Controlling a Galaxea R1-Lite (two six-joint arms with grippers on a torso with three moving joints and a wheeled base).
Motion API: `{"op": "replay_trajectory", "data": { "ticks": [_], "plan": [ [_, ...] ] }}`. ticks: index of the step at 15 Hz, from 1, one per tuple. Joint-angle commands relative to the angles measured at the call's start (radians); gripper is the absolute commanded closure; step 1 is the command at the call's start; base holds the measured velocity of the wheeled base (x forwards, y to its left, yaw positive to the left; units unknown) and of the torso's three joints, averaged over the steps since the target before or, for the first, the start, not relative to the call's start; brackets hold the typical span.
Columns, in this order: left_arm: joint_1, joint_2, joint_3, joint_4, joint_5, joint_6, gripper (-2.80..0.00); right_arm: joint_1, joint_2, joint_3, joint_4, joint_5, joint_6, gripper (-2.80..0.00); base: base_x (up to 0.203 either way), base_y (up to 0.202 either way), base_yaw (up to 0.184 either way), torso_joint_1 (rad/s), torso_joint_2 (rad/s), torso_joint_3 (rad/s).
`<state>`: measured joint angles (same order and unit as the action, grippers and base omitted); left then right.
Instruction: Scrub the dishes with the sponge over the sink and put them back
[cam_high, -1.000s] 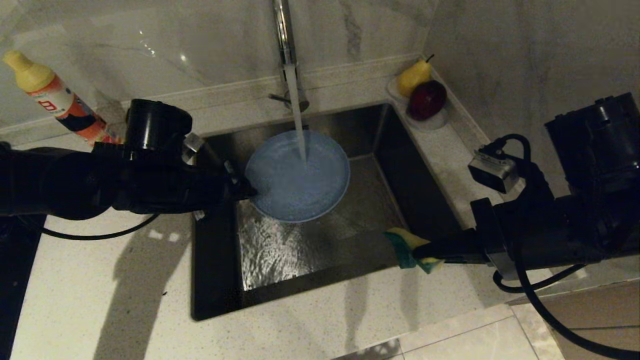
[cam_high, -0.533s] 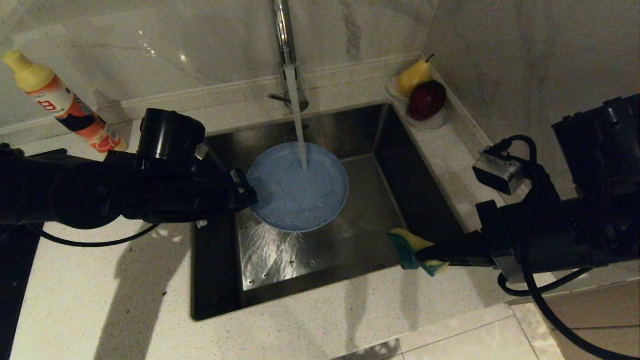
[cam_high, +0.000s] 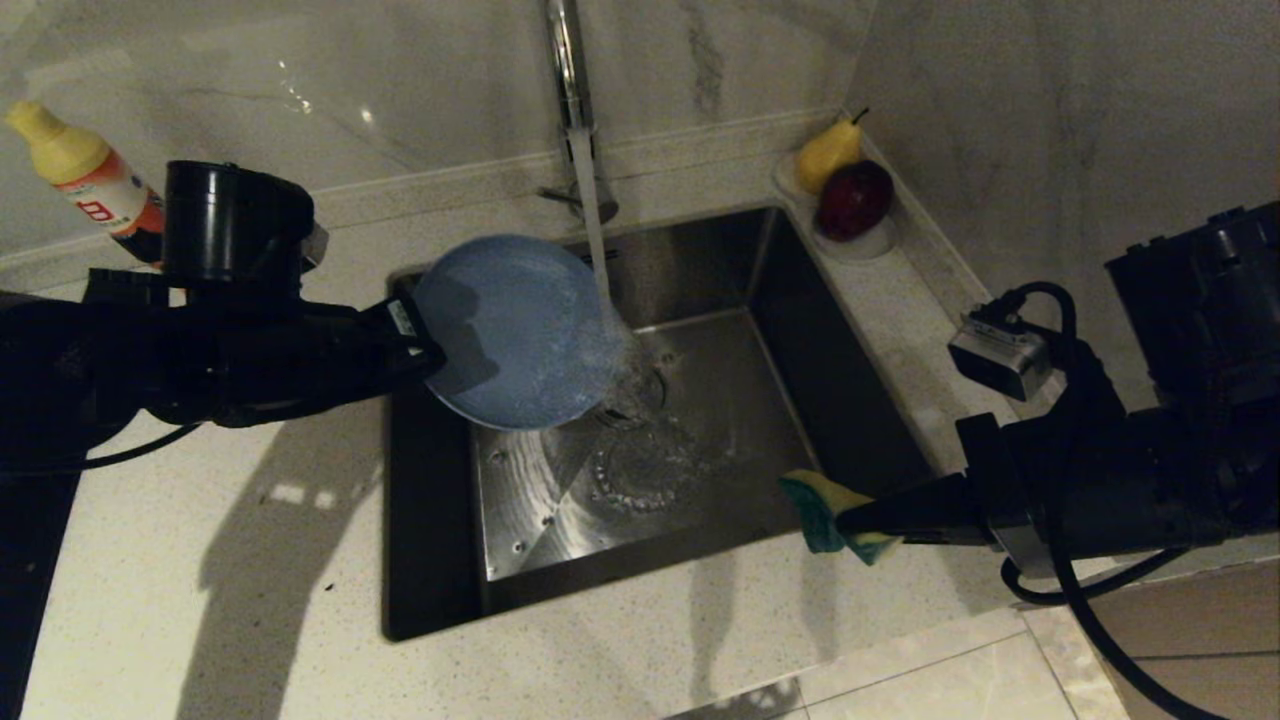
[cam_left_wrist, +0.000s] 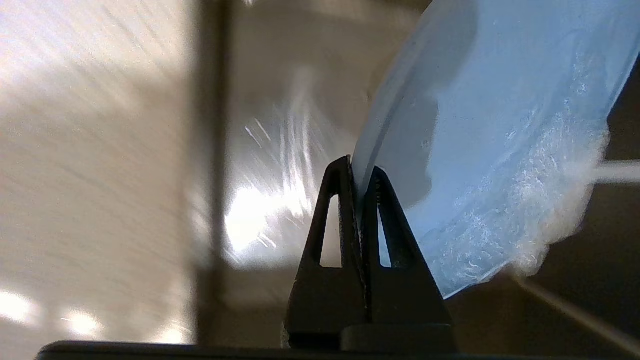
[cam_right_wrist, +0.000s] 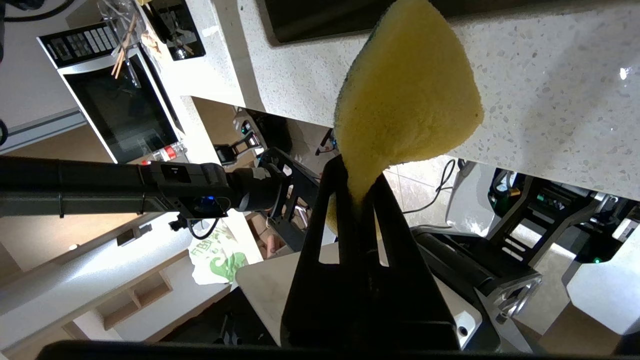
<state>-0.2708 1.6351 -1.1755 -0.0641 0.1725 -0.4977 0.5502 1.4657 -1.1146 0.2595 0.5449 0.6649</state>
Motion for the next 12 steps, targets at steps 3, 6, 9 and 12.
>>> {"op": "replay_trajectory", "data": {
  "ticks": [3,6,9,12],
  "plan": [
    [0.022,-0.069,0.119,-0.263,0.11,0.215,0.0,0.0,-0.004,0.002,0.001,0.003,0.004,0.0,0.0,0.0,0.0,0.0,0.0,0.0],
    [0.036,-0.097,0.257,-0.552,0.118,0.393,0.0,0.0,0.002,0.001,0.001,0.004,0.005,0.0,0.0,0.0,0.0,0.0,0.0,0.0],
    [0.038,-0.118,0.372,-0.787,0.114,0.538,0.0,0.0,0.005,-0.002,0.0,0.003,0.005,0.0,0.0,0.0,0.0,0.0,0.0,0.0],
    [0.038,-0.124,0.427,-0.91,0.11,0.6,0.0,0.0,0.004,-0.002,0.0,0.004,0.005,0.0,0.0,0.0,0.0,0.0,0.0,0.0]
  ]
}}
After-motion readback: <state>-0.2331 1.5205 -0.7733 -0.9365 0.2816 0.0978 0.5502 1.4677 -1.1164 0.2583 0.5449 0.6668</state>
